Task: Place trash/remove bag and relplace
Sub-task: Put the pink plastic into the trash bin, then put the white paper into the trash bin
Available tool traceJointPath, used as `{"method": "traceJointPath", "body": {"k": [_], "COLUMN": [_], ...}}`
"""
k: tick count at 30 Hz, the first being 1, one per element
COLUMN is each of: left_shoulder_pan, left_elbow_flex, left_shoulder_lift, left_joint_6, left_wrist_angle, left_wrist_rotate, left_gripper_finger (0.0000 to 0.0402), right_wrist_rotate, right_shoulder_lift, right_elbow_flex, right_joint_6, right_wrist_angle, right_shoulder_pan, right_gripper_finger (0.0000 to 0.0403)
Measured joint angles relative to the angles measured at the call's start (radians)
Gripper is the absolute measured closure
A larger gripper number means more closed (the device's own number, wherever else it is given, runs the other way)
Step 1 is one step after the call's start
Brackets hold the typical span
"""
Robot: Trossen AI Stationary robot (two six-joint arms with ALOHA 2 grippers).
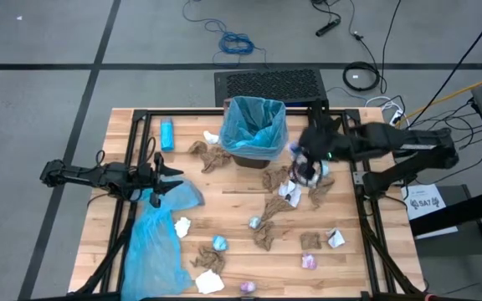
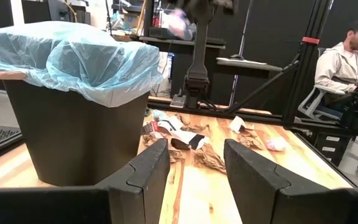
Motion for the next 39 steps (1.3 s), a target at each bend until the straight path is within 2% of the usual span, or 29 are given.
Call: {"method": "traceJointPath", "body": {"k": [3, 6, 11, 16, 21, 29, 35, 39], "left_shoulder_pan": [0.0, 0.0, 0.0, 0.0, 0.0, 0.0, 0.0, 0.0], "left_elbow_flex": [0.0, 0.0, 0.0, 0.0, 0.0, 0.0, 0.0, 0.0], "left_shoulder_lift": [0.0, 0.0, 0.0, 0.0, 0.0, 0.0, 0.0, 0.0], "left_joint_6": [0.062, 0.087, 0.023, 0.006, -0.003, -0.023, -0.024, -0.048], "left_wrist_angle": [0.0, 0.001, 0.003, 0.003, 0.003, 0.003, 0.003, 0.003], "left_wrist_rotate": [-0.002, -0.011, -0.025, -0.026, -0.026, -0.028, -0.029, -0.03], "left_gripper_finger": [0.0244, 0.0244, 0.0244, 0.0244, 0.0244, 0.0244, 0.0244, 0.0244], "right_wrist_rotate": [-0.038, -0.146, -0.294, -0.368, -0.371, -0.375, -0.375, -0.373], "right_shoulder_lift": [0.028, 0.076, 0.181, 0.267, 0.284, 0.222, 0.161, 0.092], "right_elbow_flex": [0.01, 0.01, 0.01, 0.01, 0.01, 0.01, 0.01, 0.01], "right_joint_6": [-0.13, -0.228, -0.294, -0.33, -0.36, -0.327, -0.281, -0.22], "right_wrist_angle": [0.138, 0.269, 0.423, 0.462, 0.472, 0.429, 0.386, 0.219], "right_shoulder_pan": [-0.088, -0.19, -0.355, -0.457, -0.472, -0.47, -0.469, -0.447], "right_gripper_finger": [0.0403, 0.0403, 0.0403, 0.0387, 0.0352, 0.0298, 0.0282, 0.0284]}}
